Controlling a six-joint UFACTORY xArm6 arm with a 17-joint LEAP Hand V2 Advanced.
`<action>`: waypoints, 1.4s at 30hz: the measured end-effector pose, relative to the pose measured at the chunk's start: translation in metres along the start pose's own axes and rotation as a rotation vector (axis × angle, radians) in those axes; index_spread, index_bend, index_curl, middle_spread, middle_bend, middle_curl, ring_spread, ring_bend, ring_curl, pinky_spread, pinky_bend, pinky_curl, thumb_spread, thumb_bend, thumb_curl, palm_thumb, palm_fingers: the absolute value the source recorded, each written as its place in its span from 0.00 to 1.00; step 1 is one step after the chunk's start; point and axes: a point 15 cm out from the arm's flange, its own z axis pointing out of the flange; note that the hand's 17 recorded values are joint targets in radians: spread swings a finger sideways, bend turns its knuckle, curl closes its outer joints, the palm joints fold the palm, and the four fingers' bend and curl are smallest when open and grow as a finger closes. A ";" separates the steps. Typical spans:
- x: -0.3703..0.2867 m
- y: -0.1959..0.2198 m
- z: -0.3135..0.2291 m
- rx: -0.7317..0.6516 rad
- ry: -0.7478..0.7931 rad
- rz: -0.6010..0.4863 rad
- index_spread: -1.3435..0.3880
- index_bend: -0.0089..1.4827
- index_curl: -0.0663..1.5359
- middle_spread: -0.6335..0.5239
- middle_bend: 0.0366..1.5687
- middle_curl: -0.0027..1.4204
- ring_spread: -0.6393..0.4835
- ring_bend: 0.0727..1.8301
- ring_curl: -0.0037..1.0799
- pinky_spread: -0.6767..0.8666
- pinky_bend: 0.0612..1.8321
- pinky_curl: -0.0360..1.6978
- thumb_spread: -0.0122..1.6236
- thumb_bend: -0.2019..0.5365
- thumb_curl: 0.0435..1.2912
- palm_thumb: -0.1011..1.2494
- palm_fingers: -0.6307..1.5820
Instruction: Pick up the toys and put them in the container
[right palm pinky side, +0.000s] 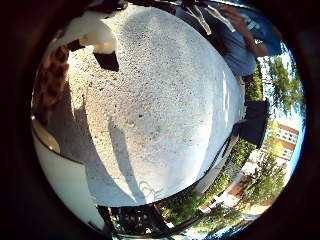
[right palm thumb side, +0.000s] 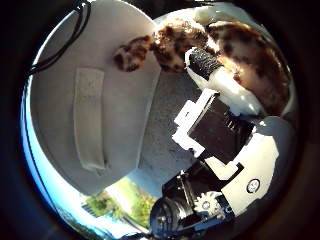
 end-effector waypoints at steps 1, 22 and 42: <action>-0.002 0.006 -0.002 -0.024 -0.002 -0.003 0.49 0.50 0.39 0.44 0.73 0.58 0.55 0.75 0.59 0.63 0.76 0.39 0.65 0.33 0.39 0.78 0.78; -0.001 0.107 -0.230 -0.133 -0.024 -0.092 0.37 0.49 0.70 0.42 0.86 0.67 0.51 0.85 0.67 0.54 0.85 0.49 0.70 0.25 0.50 0.80 0.67; -0.188 0.143 -0.311 0.000 -0.040 -0.336 0.34 0.41 0.90 0.42 0.89 0.67 0.51 0.88 0.67 0.53 0.86 0.52 0.71 0.25 0.53 0.79 0.66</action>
